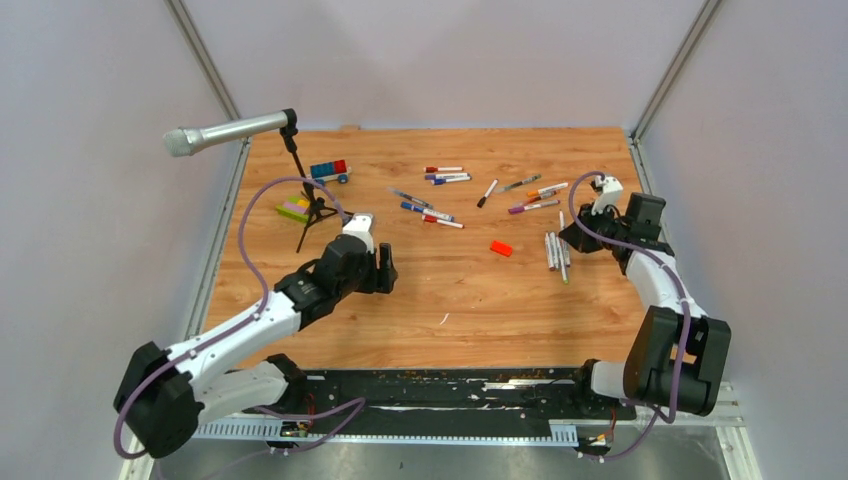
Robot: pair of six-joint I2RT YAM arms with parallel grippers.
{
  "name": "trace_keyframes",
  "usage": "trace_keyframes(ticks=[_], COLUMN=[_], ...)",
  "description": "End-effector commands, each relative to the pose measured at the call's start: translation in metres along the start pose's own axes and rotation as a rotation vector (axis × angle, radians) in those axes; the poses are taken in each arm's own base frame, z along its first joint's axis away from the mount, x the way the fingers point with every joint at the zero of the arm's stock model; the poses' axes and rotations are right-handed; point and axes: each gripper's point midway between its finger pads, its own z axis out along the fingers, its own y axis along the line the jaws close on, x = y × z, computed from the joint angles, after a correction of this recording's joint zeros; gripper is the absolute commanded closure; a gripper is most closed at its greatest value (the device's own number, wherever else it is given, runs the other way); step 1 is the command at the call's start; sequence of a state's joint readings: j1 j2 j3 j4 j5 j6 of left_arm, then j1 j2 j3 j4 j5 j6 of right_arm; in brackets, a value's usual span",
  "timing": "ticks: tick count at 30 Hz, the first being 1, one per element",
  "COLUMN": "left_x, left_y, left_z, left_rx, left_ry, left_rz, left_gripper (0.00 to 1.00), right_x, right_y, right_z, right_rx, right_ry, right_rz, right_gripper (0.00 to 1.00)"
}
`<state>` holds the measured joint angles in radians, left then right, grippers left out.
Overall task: Open the pen caps
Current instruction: Place the pen at the center of the board.
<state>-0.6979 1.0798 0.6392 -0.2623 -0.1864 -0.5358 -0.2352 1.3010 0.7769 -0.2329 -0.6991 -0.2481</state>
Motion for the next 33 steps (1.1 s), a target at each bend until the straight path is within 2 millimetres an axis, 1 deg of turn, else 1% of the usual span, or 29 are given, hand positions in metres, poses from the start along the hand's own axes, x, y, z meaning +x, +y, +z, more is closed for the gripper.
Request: trace_keyframes(ticks=[1, 4, 9, 17, 20, 25, 33], left_x=[-0.029, -0.028, -0.023, -0.020, -0.020, -0.019, -0.020], left_y=[-0.013, -0.010, -0.007, -0.007, -0.008, -0.008, -0.010], left_z=[-0.019, -0.027, -0.031, -0.032, -0.032, -0.031, -0.034], left_rx=[0.094, 0.110, 0.126, 0.134, 0.136, 0.138, 0.153], left_ry=[-0.151, -0.190, -0.217, -0.217, -0.218, -0.215, -0.219], left_rz=[-0.061, -0.075, -0.094, -0.107, -0.110, -0.113, -0.119], left_gripper=[0.24, 0.22, 0.20, 0.20, 0.20, 0.20, 0.20], right_x=[0.003, 0.013, 0.030, 0.054, 0.058, 0.062, 0.059], right_y=[-0.035, -0.045, -0.061, -0.066, -0.067, -0.068, -0.066], right_z=[0.002, 0.004, 0.008, 0.016, 0.017, 0.019, 0.018], right_rx=[0.147, 0.167, 0.190, 0.154, 0.151, 0.148, 0.139], right_ry=[0.008, 0.044, 0.119, 0.231, 0.250, 0.267, 0.264], right_rz=[0.063, 0.096, 0.153, 0.211, 0.220, 0.230, 0.234], right_gripper=[0.99, 0.99, 0.99, 0.96, 0.93, 0.85, 0.75])
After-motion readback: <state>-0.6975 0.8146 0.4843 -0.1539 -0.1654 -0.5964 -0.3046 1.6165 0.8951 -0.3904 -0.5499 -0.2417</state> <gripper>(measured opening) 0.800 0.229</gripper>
